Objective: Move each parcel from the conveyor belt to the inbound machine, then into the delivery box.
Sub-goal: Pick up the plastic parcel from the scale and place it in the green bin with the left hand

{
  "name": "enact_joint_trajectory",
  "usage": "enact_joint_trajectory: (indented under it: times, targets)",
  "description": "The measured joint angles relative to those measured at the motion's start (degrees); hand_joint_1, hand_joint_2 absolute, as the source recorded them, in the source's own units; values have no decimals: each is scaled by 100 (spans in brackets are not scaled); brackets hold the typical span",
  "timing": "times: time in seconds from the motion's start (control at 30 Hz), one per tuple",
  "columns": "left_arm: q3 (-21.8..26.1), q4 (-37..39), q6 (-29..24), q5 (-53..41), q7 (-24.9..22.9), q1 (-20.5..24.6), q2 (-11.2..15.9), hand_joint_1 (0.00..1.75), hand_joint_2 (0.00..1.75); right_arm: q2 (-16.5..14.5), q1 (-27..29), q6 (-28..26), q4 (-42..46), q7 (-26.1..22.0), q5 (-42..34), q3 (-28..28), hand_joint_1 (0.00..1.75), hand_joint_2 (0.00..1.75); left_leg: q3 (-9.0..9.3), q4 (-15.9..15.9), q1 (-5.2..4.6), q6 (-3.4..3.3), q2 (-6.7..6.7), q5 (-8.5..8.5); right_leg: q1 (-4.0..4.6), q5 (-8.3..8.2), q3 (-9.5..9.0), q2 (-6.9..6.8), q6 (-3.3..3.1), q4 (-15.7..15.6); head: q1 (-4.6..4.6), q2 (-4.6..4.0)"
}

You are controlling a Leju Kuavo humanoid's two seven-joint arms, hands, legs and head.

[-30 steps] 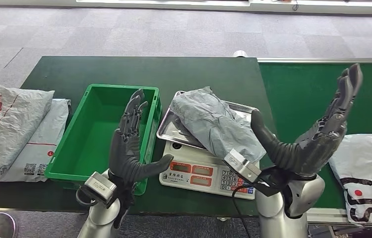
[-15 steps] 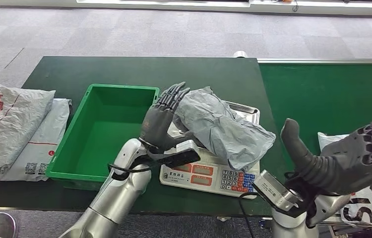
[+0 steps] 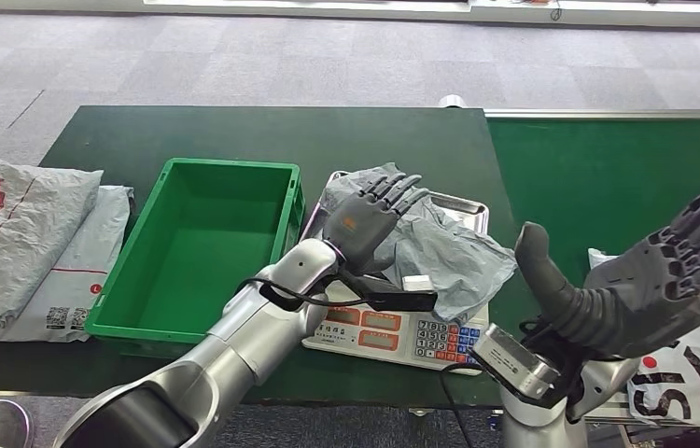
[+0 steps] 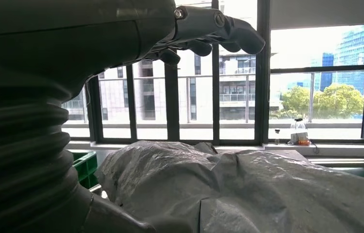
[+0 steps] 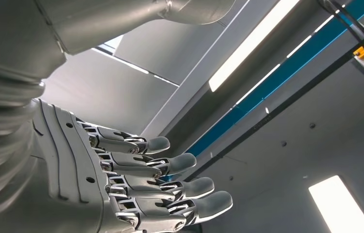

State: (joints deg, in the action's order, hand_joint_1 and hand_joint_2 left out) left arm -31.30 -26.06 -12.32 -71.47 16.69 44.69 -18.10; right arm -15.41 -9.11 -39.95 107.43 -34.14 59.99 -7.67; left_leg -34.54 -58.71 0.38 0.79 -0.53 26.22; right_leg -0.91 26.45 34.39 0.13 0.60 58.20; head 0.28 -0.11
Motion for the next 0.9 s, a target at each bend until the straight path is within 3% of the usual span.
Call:
enact_joint_trajectory:
  times: [0.8,0.83,0.9]
  targets:
    - [-1337,613,-188,-1421,-364,123,-149,0,175,0,-30,0,-108,-84,-214,-94,0,175,0,0,0,0,1,0,-2,0,-1,-2,1,0,0,0]
    - [-1376,631,-187,-1441,-364,121,-149,5,175,0,-30,0,-108,-83,-217,-94,0,175,0,0,0,0,1,0,-2,0,-1,-2,1,0,0,0]
    - [-1443,665,-180,-1469,-364,113,-150,93,175,0,-30,0,-108,-80,-220,-94,0,175,-1,0,0,0,1,0,-2,0,-1,-2,1,0,0,0]
